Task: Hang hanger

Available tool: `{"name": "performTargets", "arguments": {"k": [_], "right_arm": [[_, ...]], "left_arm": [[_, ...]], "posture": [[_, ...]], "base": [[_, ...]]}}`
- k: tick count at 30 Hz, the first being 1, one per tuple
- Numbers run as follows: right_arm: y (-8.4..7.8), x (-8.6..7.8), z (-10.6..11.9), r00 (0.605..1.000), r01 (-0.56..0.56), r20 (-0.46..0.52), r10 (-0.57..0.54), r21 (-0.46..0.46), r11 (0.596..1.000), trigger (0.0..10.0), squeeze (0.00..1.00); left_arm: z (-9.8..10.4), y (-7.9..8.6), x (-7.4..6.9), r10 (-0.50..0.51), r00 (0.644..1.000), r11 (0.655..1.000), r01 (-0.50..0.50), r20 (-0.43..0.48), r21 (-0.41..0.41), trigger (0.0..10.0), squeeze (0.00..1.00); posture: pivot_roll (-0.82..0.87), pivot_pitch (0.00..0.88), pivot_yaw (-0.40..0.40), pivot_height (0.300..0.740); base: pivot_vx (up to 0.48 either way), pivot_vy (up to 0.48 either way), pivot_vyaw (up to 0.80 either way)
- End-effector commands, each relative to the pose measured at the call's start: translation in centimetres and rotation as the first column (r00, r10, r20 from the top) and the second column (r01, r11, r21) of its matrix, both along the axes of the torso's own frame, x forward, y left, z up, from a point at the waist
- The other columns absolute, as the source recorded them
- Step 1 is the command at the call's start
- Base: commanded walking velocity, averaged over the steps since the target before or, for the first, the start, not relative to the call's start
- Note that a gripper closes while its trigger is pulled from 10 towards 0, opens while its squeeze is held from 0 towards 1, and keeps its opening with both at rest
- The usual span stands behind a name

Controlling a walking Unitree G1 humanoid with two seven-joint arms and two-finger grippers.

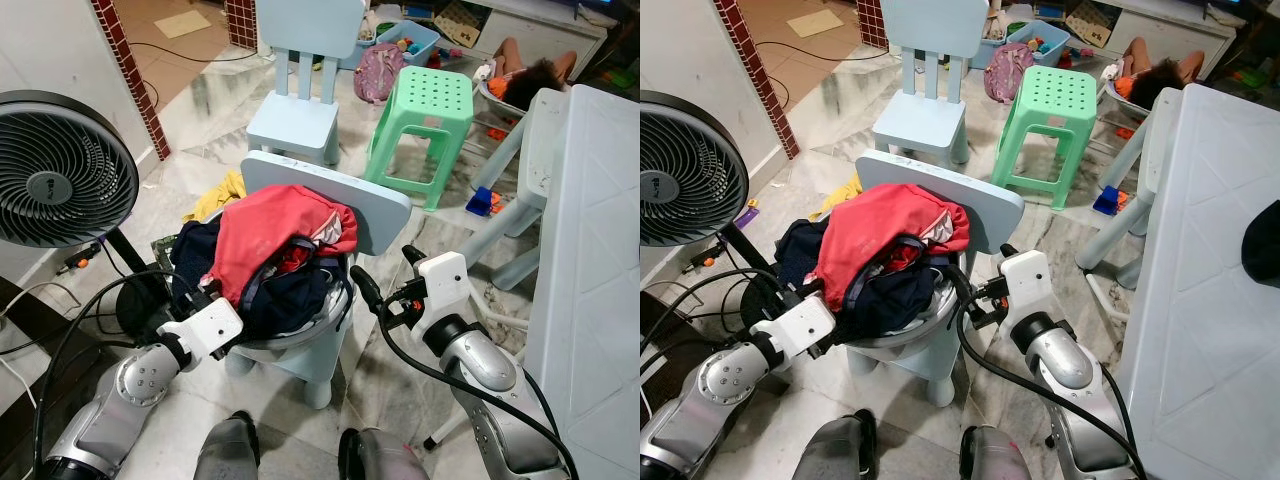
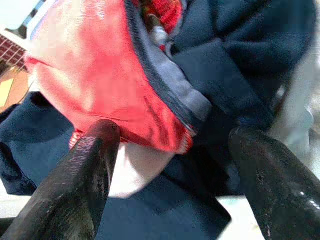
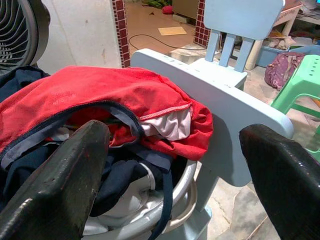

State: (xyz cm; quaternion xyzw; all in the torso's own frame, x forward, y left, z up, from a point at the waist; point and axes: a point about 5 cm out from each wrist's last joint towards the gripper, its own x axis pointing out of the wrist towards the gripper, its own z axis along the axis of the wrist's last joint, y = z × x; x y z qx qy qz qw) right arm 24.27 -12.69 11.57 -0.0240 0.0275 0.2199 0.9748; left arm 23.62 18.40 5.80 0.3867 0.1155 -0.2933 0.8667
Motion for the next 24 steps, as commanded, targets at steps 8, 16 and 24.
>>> {"name": "performTargets", "arguments": {"k": [8, 16, 24], "right_arm": [[0.5, -0.2, 0.0, 1.000, -0.003, -0.003, 0.003, 0.012, 1.000, 10.0, 0.00], [0.4, -0.1, 0.1, 1.000, 0.006, 0.002, -0.006, 0.011, 1.000, 10.0, 0.00], [0.4, -0.3, 0.2, 1.000, 0.008, 0.003, -0.008, 0.010, 1.000, 10.0, 0.00]], "left_arm": [[-0.4, 0.0, -1.4, -0.080, 0.996, 0.995, 0.083, -0.042, 0.063, 10.0, 0.00], [-0.7, 0.0, 0.0, -0.124, 0.992, 0.989, 0.126, -0.026, 0.078, 10.0, 0.00], [-1.2, 0.1, 0.6, -0.125, 0.991, 0.990, 0.128, -0.058, 0.059, 10.0, 0.00]], "posture": [[0.05, 0.180, -0.023, 0.740], [0.03, 0.179, -0.018, 0.740], [0.02, 0.183, -0.016, 0.740]], "base": [[0.000, 0.000, 0.00], [0.000, 0.000, 0.00], [0.000, 0.000, 0.00]]}}
